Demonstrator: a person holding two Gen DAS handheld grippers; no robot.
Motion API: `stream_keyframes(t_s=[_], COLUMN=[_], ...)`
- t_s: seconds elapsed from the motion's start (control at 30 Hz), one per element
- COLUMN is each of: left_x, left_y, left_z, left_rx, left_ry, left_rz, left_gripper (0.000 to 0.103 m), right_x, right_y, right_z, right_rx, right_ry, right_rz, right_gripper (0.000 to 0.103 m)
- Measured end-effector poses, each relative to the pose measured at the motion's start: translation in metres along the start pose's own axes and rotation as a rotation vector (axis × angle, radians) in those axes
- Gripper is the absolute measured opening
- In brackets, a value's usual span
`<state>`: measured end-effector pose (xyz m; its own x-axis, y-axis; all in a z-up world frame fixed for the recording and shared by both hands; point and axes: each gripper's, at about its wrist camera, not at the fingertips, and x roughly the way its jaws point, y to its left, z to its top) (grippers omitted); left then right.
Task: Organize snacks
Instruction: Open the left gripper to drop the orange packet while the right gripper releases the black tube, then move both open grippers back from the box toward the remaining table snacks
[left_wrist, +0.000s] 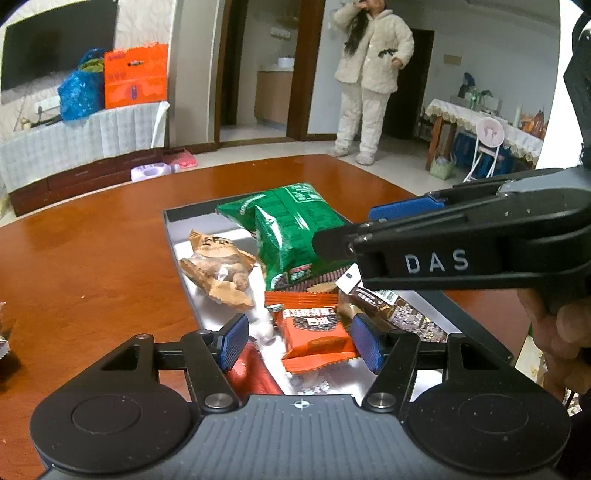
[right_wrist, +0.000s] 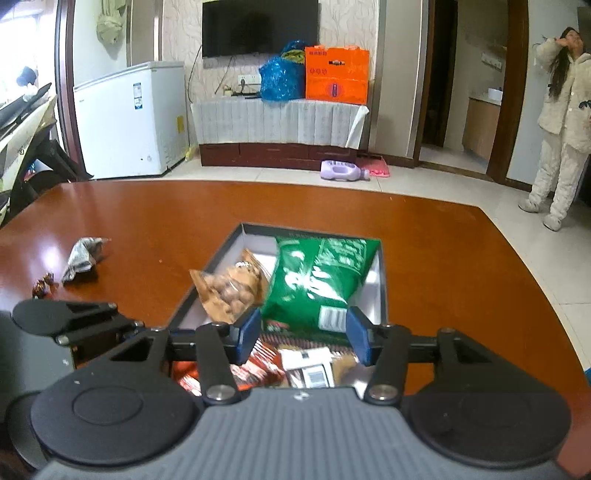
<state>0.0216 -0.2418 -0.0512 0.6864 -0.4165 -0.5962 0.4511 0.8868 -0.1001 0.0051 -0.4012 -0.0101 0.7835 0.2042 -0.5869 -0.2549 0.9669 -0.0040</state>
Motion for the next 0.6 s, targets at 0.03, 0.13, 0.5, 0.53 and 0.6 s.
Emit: stream_keyframes(t_s=[0.03, 0.13, 0.5, 0.53, 0.6], left_x=[-0.001, -0.006, -0.031, -0.033, -0.037], left_y=[0.002, 0.006, 0.027, 0.03, 0.036], left_z=[0.0, 0.0, 0.001, 0.001, 0.001], left_rx=[-0.004, -0.018, -0.046, -0.055, -0.071], left_ry=[-0.001, -0.008, -0.047, -0.05, -0.055], left_rz=[0.002, 0.006, 0.043, 0.044, 0.045], left_gripper=[0.062, 0.062, 0.063, 0.063, 0.063], right_x=[-0.001, -0.001, -0.001, 0.0, 0.0], right_y=[0.001, 0.001, 0.024, 0.028, 0.034], right_z=[0.002, 0.006, 0.02, 0.021, 0.023], right_rx=[0.0, 0.02, 0.018, 0.015, 0.01], right_ry=[-0.005, -0.017, -0.04, -0.042, -0.044], right_rz=[0.002, 0.0, 0.048, 0.053, 0.064], right_gripper=[0.052, 0.054, 0.059, 0.059, 0.06])
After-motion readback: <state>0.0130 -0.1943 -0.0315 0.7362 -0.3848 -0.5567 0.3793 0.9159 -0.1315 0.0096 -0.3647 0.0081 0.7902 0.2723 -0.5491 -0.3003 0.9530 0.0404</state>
